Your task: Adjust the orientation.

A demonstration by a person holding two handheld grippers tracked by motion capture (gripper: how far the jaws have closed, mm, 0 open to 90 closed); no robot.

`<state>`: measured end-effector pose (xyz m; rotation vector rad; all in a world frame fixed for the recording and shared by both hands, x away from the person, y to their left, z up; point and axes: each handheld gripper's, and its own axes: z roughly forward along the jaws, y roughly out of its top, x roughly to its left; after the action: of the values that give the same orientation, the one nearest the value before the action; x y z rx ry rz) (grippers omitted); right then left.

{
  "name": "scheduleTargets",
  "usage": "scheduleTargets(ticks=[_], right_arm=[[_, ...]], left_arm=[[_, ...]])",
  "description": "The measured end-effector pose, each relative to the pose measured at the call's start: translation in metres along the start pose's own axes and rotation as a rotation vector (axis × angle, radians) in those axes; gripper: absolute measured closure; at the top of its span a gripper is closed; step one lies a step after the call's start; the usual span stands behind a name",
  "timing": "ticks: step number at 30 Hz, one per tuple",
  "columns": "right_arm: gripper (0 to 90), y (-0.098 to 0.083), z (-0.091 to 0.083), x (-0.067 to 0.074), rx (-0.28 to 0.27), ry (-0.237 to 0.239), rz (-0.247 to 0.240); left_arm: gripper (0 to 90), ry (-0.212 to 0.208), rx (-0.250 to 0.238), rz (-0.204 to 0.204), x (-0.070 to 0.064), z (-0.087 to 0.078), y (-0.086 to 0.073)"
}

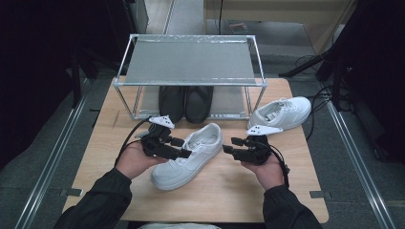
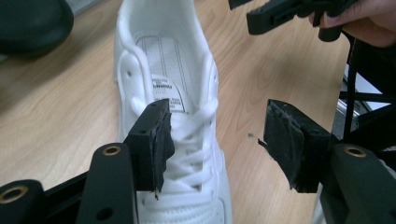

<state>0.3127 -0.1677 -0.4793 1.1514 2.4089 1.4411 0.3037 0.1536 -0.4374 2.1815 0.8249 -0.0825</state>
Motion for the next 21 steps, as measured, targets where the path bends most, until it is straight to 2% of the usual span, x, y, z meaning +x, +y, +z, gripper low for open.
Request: scheduleTargets(ticks=[2, 3, 5, 7, 9, 11, 13, 16, 17, 18, 20, 21], right_arm=[[49.8, 0.001, 0.001, 0.001, -0.004, 0.005, -0.005], [49.8, 0.001, 0.002, 0.001, -0.002, 0.008, -0.004], [50.0, 0.003, 0.004, 0.002, 0.0, 0.013, -0.008], [50.0, 0.004, 0.005, 0.002, 0.001, 0.02, -0.012], [50.1, 0.006, 0.008, 0.002, 0.002, 0.026, -0.017], [51.8, 0.009, 0.012, 0.002, 0.004, 0.039, -0.019], [56.4, 0.012, 0.015, 0.004, 0.011, 0.052, -0.03], [67.7, 0.017, 0.019, 0.007, 0.024, 0.062, -0.056], [76.1, 0.019, 0.02, 0.008, 0.025, 0.069, -0.056], [78.4, 0.021, 0.021, 0.008, 0.029, 0.078, -0.054], [86.5, 0.026, 0.024, 0.009, 0.022, 0.092, -0.055], [87.1, 0.027, 0.026, 0.01, 0.02, 0.095, -0.053]], left_arm=[[43.4, 0.001, -0.002, -0.017, -0.001, 0.0, -0.005], [47.0, 0.011, 0.003, -0.025, -0.004, -0.001, -0.008], [58.3, 0.033, -0.002, -0.008, -0.008, -0.003, -0.013], [64.5, 0.041, -0.027, 0.005, -0.013, -0.007, -0.018], [73.6, 0.055, -0.045, 0.003, -0.017, -0.008, -0.022], [81.6, 0.054, -0.046, -0.019, -0.019, -0.007, -0.027], [84.0, 0.054, -0.023, -0.049, -0.021, -0.003, -0.032], [88.7, 0.07, -0.002, -0.057, -0.025, 0.002, -0.041], [89.9, 0.07, -0.007, -0.061, -0.025, 0.003, -0.042], [90.0, 0.061, -0.005, -0.068, -0.026, 0.004, -0.044], [90.0, 0.071, 0.013, -0.065, -0.029, 0.007, -0.047], [90.0, 0.074, 0.006, -0.074, -0.029, 0.008, -0.049]])
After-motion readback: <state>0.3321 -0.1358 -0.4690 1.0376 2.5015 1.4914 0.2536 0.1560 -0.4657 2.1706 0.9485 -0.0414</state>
